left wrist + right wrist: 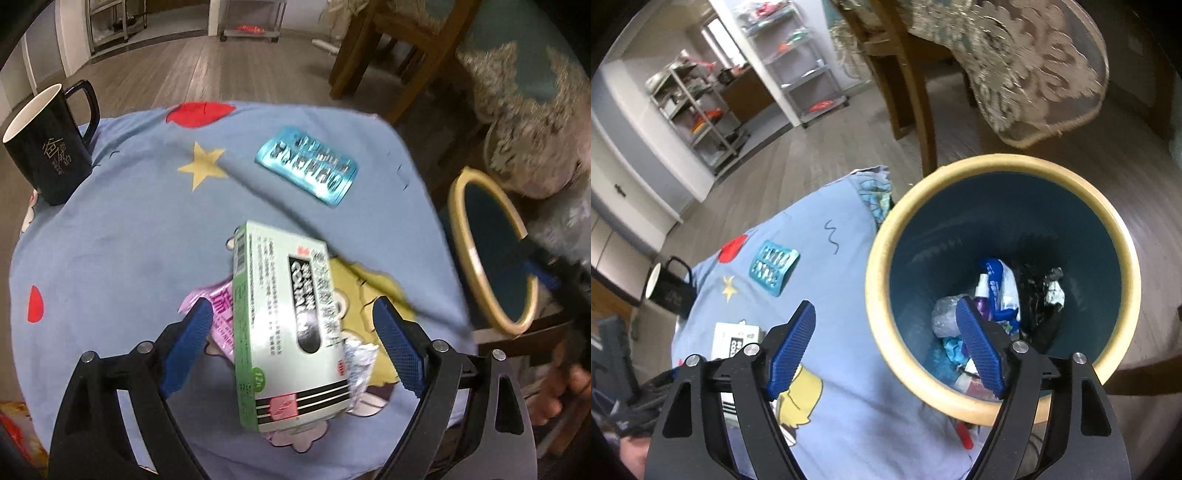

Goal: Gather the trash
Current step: 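Grasp the green COLTALIN medicine box with the left tool while the right tool grasps the foil strip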

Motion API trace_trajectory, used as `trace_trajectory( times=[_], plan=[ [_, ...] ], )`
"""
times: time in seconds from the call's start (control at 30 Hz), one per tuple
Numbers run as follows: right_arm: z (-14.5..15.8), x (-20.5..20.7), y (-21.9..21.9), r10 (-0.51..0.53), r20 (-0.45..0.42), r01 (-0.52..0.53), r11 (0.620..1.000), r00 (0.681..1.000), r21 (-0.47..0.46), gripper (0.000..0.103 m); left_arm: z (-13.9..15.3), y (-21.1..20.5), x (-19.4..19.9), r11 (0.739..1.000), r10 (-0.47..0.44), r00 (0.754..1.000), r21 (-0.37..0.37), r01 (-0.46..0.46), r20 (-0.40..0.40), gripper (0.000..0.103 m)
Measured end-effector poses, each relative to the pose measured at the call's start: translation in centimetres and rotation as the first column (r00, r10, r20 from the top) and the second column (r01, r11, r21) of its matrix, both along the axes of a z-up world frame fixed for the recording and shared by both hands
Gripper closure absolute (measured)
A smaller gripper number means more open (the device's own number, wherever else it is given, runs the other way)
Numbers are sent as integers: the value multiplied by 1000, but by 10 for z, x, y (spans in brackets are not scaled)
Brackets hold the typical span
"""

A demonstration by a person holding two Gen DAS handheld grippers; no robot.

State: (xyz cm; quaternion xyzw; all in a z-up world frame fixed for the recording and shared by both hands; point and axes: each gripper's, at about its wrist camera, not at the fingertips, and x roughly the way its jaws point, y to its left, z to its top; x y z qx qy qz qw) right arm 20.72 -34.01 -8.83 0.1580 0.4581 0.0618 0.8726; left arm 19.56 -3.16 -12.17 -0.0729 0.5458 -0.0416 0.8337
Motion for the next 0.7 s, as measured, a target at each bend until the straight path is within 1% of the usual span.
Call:
trace_trajectory(
  times=[0.1, 0.17, 0.3, 0.37, 0.43, 0.53, 0.7],
  plan=[
    [-1, 0, 4, 13, -1, -13, 1000, 1000, -1, 24, -7, -11, -2, 996, -29, 999, 86, 30, -14, 16],
    [-2, 1, 6, 15, -3, -15, 1000, 1000, 0, 24, -13, -21, -4, 987, -52, 998, 148, 55, -21, 16],
    [-3, 1, 7, 20, -5, -20, 1000, 1000, 3, 24, -26, -37, -8, 956, -95, 995, 275, 98, -25, 16],
    [-2, 1, 8, 26, -3, -26, 1000, 1000, 2, 24, -32, -39, -9, 948, -100, 995, 301, 104, -31, 17],
    [-2, 0, 9, 31, -2, -31, 1000, 1000, 0, 24, -33, -38, -8, 950, -100, 994, 295, 107, -36, 26],
    [-1, 0, 12, 42, 1, -42, 999, 999, -1, 24, -29, -33, -8, 963, -88, 996, 254, 92, -27, 28],
    [-1, -1, 23, 88, 4, -88, 996, 996, -8, 24, -13, -22, -8, 981, -58, 998, 184, 54, 17, 31]
  ],
)
